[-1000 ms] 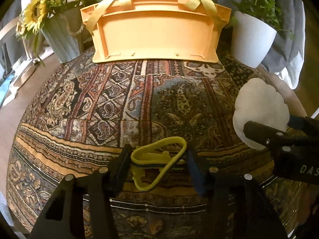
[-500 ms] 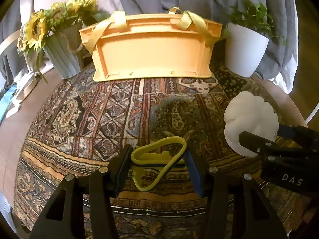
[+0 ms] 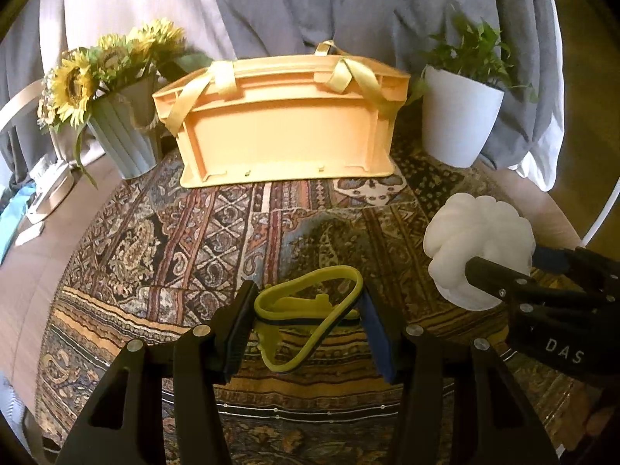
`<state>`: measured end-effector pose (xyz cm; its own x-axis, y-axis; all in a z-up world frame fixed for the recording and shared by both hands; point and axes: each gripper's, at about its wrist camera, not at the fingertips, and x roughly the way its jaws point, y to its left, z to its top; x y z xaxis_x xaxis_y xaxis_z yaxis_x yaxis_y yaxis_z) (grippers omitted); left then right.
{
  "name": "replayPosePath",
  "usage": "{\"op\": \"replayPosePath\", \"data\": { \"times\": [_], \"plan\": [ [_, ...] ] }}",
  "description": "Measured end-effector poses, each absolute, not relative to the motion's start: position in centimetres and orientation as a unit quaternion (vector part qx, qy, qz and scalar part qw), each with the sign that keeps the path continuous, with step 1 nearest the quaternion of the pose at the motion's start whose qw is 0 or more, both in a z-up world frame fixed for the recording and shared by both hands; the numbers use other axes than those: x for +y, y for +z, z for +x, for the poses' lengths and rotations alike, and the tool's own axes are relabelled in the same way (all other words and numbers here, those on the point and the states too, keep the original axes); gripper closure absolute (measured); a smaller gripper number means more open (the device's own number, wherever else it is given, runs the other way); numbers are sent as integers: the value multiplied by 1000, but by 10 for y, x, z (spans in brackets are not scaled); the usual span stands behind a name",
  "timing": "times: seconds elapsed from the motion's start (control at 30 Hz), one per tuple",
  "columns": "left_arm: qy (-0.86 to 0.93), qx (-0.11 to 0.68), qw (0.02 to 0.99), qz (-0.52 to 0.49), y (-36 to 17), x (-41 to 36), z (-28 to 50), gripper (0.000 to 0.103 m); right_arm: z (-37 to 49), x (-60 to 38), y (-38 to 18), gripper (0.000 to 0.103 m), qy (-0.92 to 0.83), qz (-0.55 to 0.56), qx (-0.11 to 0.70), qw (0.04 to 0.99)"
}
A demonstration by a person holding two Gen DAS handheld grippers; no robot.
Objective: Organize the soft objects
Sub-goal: 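Lift the band and pumpkin plush and carry both over the orange crate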
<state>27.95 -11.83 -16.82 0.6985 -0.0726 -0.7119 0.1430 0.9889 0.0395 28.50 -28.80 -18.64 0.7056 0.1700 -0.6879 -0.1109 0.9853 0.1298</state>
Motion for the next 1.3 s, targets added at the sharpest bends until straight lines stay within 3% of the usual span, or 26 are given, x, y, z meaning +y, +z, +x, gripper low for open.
{"op": "replayPosePath", "data": {
  "times": [0.6, 1.3],
  "plan": [
    [-63, 311, 948, 33, -105, -113, 277, 50, 273, -281, -112, 41, 91, 54, 271, 957],
    [-47, 206, 977, 26, -15, -72, 317, 51, 320, -240, -23, 44, 121, 64, 141, 981]
  ]
}}
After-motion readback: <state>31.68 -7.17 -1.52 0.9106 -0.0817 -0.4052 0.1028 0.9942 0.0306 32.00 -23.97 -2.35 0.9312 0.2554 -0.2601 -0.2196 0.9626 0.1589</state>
